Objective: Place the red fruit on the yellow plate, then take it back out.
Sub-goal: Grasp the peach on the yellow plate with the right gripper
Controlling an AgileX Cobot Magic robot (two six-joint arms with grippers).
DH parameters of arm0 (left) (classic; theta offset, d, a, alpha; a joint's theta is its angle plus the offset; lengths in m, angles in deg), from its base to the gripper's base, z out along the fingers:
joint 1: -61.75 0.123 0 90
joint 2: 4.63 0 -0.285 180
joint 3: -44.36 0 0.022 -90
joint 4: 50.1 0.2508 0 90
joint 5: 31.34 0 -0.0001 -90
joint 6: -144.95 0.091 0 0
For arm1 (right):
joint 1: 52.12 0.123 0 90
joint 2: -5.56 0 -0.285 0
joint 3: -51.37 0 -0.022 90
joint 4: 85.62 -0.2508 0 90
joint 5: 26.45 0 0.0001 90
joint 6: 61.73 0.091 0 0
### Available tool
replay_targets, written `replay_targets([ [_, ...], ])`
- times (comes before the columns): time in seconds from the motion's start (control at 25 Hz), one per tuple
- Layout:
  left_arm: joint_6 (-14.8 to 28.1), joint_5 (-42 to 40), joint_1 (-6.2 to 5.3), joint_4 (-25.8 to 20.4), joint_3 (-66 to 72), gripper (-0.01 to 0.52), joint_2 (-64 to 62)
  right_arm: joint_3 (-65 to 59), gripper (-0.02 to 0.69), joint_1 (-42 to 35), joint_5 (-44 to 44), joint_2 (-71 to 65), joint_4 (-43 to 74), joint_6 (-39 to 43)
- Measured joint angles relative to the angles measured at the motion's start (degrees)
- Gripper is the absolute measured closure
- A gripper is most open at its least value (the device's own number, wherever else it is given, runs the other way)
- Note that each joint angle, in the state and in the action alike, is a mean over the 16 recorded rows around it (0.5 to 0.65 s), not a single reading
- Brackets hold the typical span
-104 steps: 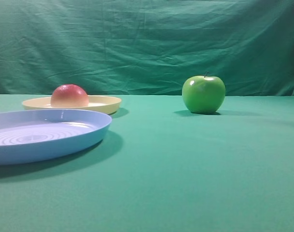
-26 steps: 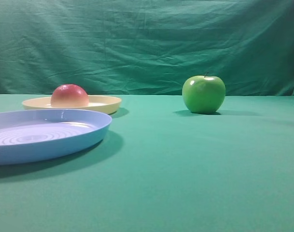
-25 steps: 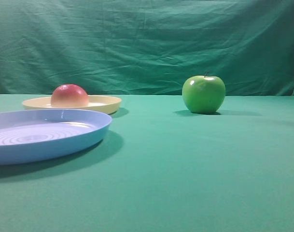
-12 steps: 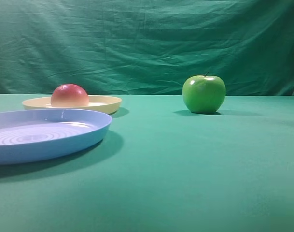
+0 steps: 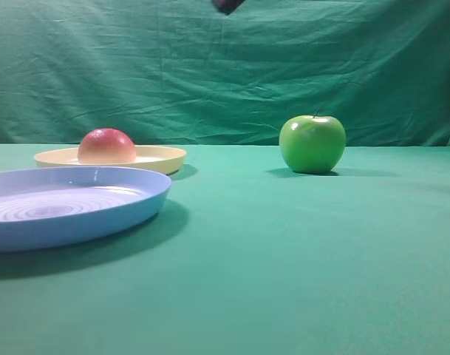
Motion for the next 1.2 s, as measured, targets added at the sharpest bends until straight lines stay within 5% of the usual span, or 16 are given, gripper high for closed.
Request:
replay_targets([
  [0.36, 0.07, 0.00, 0.00, 0.00, 0.00, 0.514, 0.00, 7.36, 0.165, 3.98, -4.10, -9.61, 0.17, -2.86],
  [0.6, 0.09, 0.00, 0.00, 0.00, 0.00, 0.514, 0.00, 7.92, 0.028, 4.96, -9.10, -13.08, 0.19, -4.06],
  [0.92, 0.09, 0.00, 0.00, 0.00, 0.00, 0.514, 0.00, 7.97, 0.068, 5.12, -13.11, -16.65, 0.19, -4.35],
  [1.2, 0.09, 0.00, 0.00, 0.00, 0.00, 0.514, 0.00, 7.97, 0.235, 5.12, -13.66, -18.65, 0.14, -4.47],
])
